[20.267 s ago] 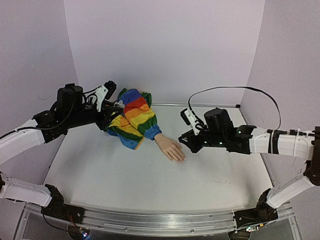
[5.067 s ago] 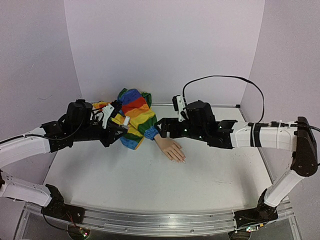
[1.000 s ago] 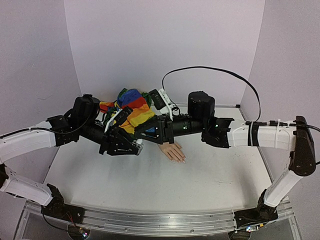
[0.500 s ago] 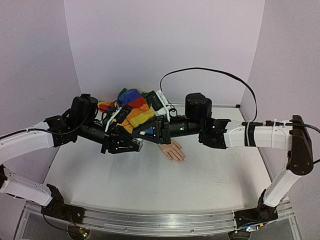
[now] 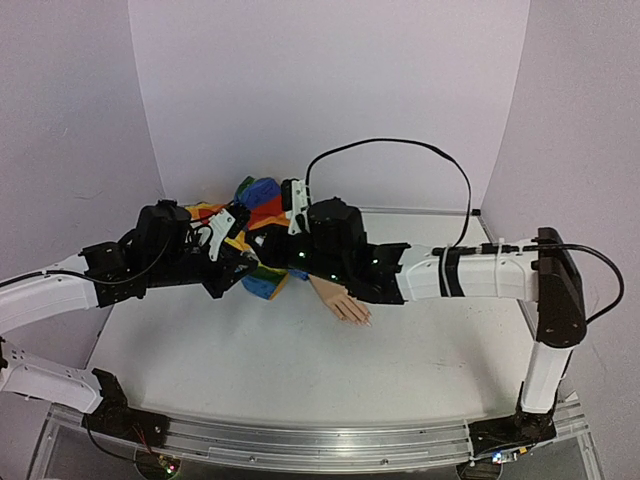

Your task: Paint the nails

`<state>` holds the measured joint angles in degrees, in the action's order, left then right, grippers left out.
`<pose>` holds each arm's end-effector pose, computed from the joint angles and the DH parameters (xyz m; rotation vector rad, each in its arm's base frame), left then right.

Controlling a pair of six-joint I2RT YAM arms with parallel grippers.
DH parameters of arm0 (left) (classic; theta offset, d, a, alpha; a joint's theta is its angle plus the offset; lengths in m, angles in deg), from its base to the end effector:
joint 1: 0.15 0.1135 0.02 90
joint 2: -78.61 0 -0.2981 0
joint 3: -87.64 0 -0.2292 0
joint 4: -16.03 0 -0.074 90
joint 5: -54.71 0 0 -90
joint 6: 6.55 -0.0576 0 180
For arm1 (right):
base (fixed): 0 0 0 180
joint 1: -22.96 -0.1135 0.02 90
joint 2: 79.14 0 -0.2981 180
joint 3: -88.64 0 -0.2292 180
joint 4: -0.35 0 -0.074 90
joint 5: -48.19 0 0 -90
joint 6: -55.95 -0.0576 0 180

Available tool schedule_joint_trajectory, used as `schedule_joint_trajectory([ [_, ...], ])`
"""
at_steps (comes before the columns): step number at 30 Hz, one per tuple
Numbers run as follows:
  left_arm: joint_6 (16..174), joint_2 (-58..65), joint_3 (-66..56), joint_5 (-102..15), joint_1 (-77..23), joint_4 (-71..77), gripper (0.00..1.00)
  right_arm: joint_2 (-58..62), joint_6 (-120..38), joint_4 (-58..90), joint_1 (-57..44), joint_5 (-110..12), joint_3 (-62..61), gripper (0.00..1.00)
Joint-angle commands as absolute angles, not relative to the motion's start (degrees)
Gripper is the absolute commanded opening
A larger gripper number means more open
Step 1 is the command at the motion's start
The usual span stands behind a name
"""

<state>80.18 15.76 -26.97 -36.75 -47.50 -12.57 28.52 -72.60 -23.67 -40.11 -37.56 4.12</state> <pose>0.1555 -0.1710 0.3311 0.8970 1.8583 -0.5076 0.2136 0.4110 0.3762 -0.2546 1.4981 1.4132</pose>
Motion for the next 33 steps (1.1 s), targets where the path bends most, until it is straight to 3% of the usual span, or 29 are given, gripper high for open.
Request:
schedule_joint_trajectory([
  [1,80.9,18.3,-24.1,-12.8,-44.3,-11.5,0.0,32.2,-78.6,-15.3,-45.6,-21.4,12.1,0.0],
  [9,80.8,18.3,-23.8,-19.1,-44.3,-12.2,0.0,34.3,-77.5,-14.9,-47.2,-20.2,17.8,0.02],
  [21,80.4,18.2,-23.4,-27.6,-44.3,-12.4,0.0,16.3,-61.0,-15.1,-45.8,-15.0,1.9,0.82],
  [28,81.0,17.2,-22.8,-39.5,-44.2,-12.3,0.0,8.9,-64.9,-17.2,-35.6,-37.1,-11.7,0.94],
  [33,80.5,14.6,-20.8,-66.7,-44.1,-11.5,0.0,5.5,-60.0,-25.3,-33.4,-56.1,-17.9,0.98],
])
